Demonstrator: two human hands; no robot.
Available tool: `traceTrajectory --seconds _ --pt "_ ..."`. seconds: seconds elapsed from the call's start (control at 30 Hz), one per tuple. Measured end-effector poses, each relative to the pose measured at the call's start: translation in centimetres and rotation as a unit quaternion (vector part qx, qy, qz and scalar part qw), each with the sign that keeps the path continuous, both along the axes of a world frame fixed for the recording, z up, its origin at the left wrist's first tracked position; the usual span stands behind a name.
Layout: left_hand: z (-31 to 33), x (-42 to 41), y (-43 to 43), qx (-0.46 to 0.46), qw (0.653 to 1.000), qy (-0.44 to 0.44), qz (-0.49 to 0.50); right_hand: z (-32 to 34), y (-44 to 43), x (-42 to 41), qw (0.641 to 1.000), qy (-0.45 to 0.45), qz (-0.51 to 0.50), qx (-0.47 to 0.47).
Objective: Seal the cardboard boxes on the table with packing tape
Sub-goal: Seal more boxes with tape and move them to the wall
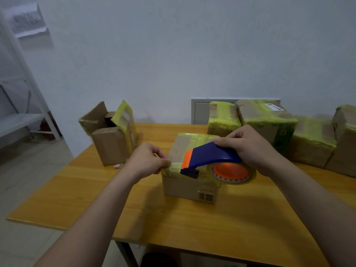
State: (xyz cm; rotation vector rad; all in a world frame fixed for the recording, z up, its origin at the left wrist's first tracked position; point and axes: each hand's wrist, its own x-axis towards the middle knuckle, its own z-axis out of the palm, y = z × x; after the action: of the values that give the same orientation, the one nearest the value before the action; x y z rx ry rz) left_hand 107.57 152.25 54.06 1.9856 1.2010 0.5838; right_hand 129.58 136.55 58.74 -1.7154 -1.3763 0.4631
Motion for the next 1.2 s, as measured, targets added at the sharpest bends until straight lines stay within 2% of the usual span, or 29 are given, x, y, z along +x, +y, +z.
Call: traceTrajectory --seconds 0.1,0.23,0.33,0.53,0.73,1.07,1.2 --pt "0.7 0.2 0.4 -0.016 0.999 0.045 -0.026 0.1 0.1 0.0 1.0 -0.012 -0.004 -0.007" --pt "1.8 -0.7 1.7 -0.049 0.986 0.159 -0.03 0.3 -0.1 0.1 1.0 -0.007 0.003 -0.017" --pt "1.9 -1.1 2.3 -0.09 0.973 0.196 -0.078 0.5 0.0 0.1 0.999 0.006 0.011 -0.032" --pt "1.5 2.5 2.3 0.028 0.984 0.164 -0.067 1.0 0.4 0.6 0.997 0.02 0.021 -0.065" --pt "-1.5 6.2 2.3 -0.011 0.982 0.176 -0.072 1.4 0.3 0.9 0.996 0.023 0.03 -0.084" --pt "-1.6 5.8 2.0 0.044 0.972 0.221 -0.064 2.1 -1.7 3.3 0.994 0.047 0.019 -0.1" --pt "-1.0 6.1 1.7 0.095 0.947 0.299 -0.063 1.4 -2.1 3.8 0.995 0.033 0.002 -0.091"
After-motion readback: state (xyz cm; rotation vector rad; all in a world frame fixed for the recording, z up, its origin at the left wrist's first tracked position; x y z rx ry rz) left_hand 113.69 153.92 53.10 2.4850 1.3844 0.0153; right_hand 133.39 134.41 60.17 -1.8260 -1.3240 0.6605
